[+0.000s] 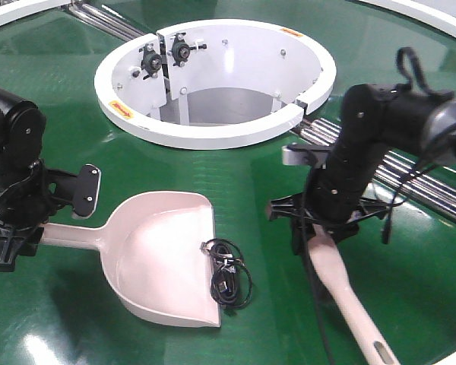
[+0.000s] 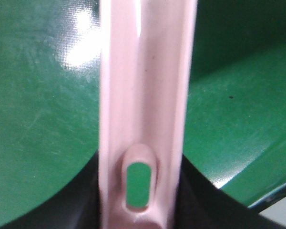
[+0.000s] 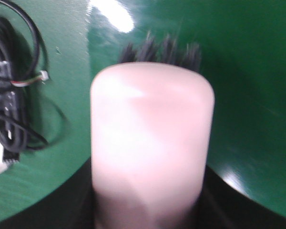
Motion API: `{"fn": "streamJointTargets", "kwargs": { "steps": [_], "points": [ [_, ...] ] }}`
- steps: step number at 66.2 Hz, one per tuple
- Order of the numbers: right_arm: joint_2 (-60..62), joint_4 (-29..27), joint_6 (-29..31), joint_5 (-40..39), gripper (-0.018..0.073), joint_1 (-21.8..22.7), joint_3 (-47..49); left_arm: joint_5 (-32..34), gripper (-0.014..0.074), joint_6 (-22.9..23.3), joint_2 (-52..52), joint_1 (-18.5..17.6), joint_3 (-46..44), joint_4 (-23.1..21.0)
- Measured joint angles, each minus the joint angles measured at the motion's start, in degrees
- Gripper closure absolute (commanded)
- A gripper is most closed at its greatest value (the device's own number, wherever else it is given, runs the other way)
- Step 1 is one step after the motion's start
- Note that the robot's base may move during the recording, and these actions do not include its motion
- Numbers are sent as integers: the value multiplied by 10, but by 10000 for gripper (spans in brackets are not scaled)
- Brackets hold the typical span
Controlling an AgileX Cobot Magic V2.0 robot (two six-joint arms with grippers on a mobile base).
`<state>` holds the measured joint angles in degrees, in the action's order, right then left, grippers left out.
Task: Clean and inspect green conveyor with broom and dustpan
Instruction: 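Sweep the black cable into the dustpan with the right-held brush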
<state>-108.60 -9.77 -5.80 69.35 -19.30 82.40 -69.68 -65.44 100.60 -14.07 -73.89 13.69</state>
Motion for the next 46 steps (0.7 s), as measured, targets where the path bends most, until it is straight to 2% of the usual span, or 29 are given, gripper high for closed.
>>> {"fn": "streamJointTargets", "kwargs": {
  "steps": [46],
  "points": [
    [-166,-91,-14,16,565,-100,165,0,619,0,0,0,0,0]
  ]
}}
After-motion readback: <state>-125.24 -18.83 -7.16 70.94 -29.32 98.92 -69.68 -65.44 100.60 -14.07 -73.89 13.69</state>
